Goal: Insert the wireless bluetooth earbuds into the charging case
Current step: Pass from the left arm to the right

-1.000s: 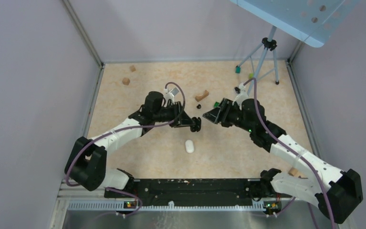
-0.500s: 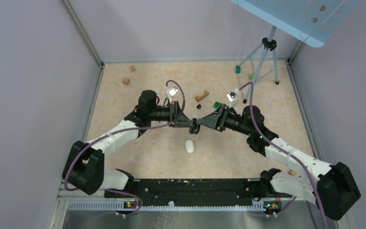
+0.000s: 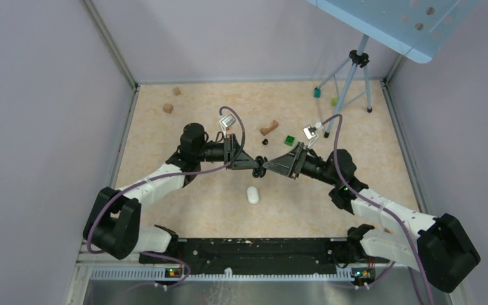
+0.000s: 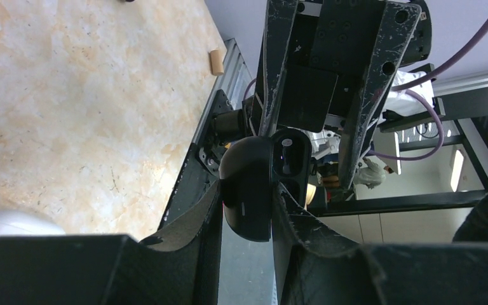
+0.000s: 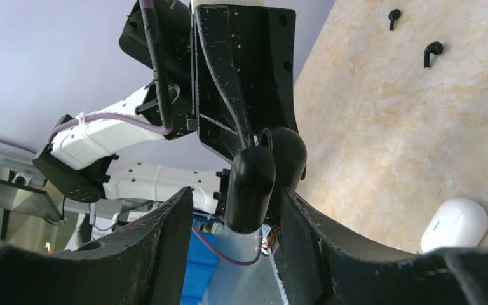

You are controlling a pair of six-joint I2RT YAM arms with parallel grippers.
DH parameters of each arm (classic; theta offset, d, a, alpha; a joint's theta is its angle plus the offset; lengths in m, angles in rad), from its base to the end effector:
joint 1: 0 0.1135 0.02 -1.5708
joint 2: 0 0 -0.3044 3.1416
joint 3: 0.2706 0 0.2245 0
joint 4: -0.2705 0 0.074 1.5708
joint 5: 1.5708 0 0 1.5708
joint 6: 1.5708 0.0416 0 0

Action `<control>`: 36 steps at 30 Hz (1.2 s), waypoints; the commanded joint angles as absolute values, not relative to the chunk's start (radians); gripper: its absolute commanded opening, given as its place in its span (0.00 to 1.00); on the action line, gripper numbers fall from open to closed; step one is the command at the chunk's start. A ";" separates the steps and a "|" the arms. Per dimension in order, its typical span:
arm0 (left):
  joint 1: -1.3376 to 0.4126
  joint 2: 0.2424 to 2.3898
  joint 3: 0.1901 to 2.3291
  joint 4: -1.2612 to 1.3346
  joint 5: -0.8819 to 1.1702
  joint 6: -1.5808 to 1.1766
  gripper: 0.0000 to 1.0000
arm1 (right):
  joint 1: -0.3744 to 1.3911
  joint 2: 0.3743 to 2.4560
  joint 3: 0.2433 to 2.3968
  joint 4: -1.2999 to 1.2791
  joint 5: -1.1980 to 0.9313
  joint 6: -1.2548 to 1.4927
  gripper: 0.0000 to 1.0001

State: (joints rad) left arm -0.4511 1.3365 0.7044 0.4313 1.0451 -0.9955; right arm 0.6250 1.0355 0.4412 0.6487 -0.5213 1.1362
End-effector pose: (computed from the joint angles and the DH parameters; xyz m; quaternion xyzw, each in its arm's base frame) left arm 0.2114 -0.1424 0.3113 0.1237 0.7312 -0.6526 0.1552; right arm 0.1399 0.1265 0.3099 -0.0131 0.6901 0.6538 0.3101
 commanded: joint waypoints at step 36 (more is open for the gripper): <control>-0.337 1.346 0.752 0.306 1.070 -0.890 0.82 | 0.614 1.070 0.478 0.595 -0.469 1.127 0.00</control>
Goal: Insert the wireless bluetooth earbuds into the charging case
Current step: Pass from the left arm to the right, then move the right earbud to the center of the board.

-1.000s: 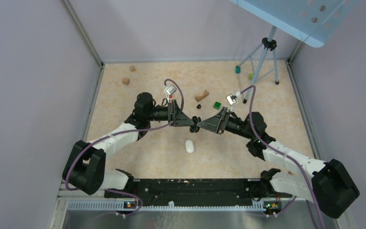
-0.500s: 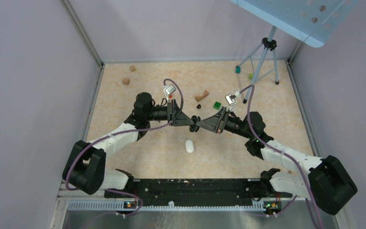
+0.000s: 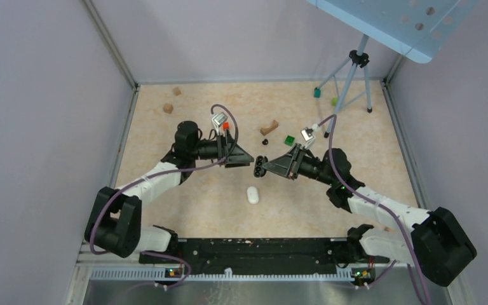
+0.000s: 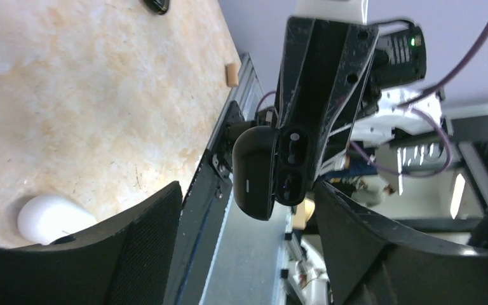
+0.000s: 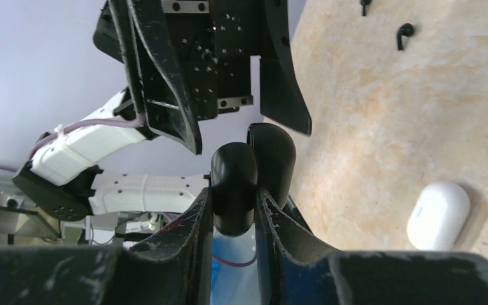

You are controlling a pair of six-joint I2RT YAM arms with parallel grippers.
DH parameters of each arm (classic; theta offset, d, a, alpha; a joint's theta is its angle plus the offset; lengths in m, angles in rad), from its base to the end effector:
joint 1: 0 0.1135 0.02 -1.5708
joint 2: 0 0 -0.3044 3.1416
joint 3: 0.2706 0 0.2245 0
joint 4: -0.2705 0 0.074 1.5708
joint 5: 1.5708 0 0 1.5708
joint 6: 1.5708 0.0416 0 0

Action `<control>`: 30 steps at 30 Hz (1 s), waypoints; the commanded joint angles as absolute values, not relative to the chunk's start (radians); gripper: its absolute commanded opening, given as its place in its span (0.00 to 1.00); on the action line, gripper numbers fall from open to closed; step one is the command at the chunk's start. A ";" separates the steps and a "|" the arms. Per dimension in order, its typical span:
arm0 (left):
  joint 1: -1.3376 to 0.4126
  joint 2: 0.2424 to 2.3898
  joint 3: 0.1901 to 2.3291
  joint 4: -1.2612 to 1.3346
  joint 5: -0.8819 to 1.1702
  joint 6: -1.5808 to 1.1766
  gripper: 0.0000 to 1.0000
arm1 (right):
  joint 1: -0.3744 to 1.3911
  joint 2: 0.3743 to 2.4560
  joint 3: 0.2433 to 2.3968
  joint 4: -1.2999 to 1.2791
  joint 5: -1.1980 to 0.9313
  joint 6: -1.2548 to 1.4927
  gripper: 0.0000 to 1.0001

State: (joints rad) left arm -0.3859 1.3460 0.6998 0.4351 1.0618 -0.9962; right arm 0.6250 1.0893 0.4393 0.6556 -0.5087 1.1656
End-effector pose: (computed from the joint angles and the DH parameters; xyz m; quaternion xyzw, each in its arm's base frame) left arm 0.2209 -0.1290 0.3081 0.1022 0.7353 -0.6489 0.1668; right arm 0.1486 0.1322 0.3008 0.0103 0.7053 0.6465 0.2907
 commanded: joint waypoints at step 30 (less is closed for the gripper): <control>-0.164 1.572 1.050 -0.472 0.097 -0.372 0.63 | 0.491 1.073 0.623 0.084 -0.337 0.930 0.00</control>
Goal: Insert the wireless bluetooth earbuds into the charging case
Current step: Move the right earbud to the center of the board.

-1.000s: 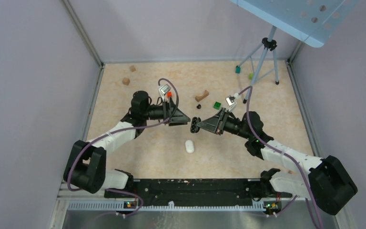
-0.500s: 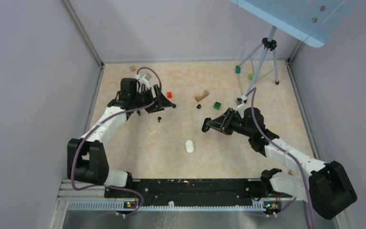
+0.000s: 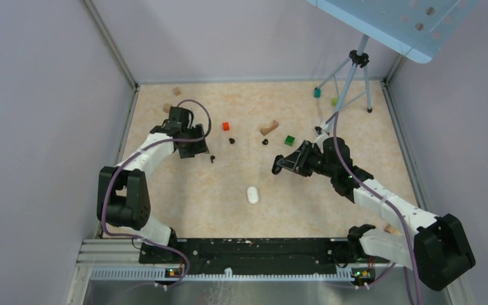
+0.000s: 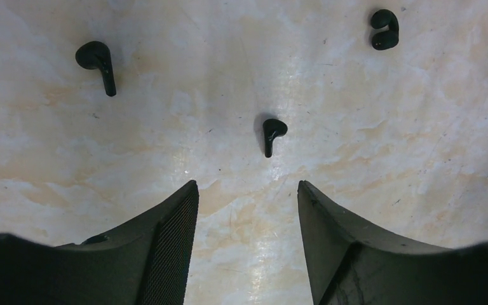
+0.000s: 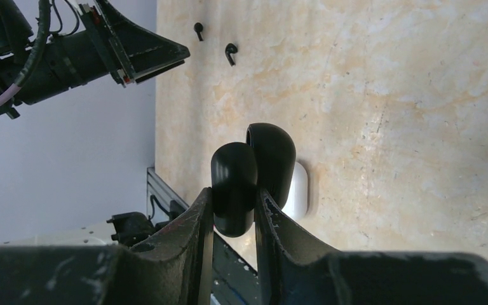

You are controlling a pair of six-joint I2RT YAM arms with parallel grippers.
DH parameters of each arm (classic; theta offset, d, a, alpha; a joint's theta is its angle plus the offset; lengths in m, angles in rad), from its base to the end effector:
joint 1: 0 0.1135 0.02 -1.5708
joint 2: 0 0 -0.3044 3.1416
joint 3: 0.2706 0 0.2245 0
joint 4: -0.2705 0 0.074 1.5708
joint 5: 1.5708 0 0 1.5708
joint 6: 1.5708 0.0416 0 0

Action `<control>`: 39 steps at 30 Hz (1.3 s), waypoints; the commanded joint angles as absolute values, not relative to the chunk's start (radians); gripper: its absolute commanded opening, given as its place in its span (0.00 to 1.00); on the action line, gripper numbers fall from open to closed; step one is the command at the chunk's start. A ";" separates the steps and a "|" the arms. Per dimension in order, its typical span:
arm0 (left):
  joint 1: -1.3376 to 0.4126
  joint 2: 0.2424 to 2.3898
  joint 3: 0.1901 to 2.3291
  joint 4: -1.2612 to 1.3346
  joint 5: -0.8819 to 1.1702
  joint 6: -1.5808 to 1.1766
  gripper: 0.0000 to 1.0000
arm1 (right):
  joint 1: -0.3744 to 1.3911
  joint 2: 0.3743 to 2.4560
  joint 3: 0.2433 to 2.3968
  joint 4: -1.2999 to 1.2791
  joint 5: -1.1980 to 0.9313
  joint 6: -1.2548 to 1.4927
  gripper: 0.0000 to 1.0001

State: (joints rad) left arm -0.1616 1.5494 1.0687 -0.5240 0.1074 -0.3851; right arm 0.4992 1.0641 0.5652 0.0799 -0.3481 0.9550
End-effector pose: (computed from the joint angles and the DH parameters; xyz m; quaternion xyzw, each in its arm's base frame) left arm 0.2904 -0.0519 0.2737 -0.0920 0.9545 -0.1249 0.2547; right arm 0.1638 0.1055 0.2828 0.0948 0.8260 0.4651 0.3042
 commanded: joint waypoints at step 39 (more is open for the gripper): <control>-0.402 1.744 1.212 -0.327 -0.093 -0.411 0.57 | 0.369 1.082 0.554 0.163 -0.559 0.855 0.00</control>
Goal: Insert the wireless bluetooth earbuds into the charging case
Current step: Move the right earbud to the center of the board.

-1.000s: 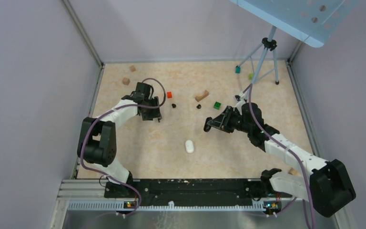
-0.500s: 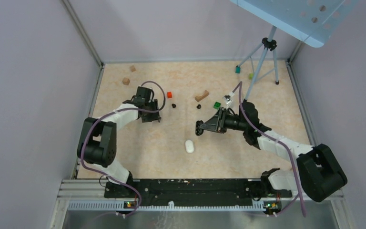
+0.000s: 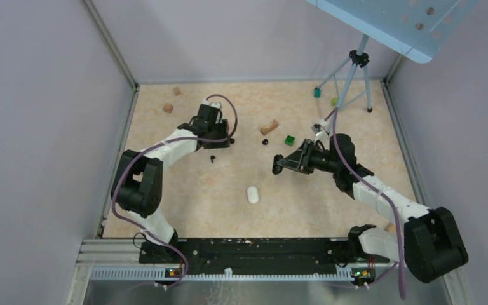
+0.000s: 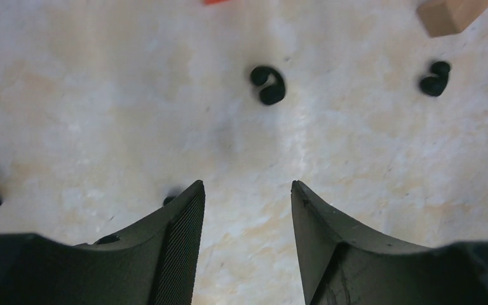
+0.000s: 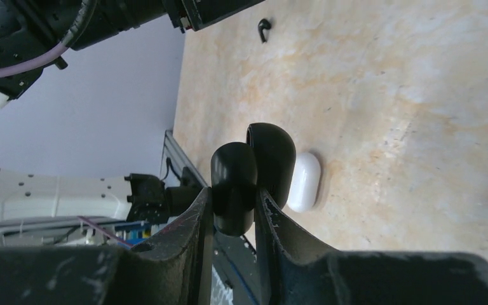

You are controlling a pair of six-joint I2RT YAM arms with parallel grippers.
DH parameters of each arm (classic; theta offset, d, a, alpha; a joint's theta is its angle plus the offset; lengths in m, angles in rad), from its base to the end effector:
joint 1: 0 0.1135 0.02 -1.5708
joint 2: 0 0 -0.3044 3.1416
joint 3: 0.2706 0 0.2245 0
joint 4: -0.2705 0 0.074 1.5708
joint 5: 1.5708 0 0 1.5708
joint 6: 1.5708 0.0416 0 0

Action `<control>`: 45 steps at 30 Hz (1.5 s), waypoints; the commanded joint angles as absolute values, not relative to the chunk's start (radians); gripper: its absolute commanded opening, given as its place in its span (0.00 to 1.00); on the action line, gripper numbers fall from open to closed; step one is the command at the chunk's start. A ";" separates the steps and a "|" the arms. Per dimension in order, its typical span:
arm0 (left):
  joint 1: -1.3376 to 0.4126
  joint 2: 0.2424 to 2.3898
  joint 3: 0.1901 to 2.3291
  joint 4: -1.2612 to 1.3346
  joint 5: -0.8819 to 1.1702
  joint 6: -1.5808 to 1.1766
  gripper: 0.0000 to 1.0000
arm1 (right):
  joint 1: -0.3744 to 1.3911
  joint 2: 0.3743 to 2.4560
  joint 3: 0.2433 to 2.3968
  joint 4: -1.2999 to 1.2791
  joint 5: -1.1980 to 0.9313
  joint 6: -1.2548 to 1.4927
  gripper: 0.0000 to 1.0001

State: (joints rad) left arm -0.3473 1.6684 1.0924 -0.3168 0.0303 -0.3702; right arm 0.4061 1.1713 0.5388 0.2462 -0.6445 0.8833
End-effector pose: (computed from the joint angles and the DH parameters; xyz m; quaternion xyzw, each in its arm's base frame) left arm 0.3158 -0.1156 0.2589 -0.0058 0.9430 -0.1301 0.3064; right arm 0.1839 0.1063 0.2740 0.0142 0.8064 0.5282 0.2653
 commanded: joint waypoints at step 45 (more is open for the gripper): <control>-0.742 2.239 1.737 -0.427 -0.323 -0.260 0.33 | 0.326 0.906 0.551 -0.067 -0.457 0.835 0.00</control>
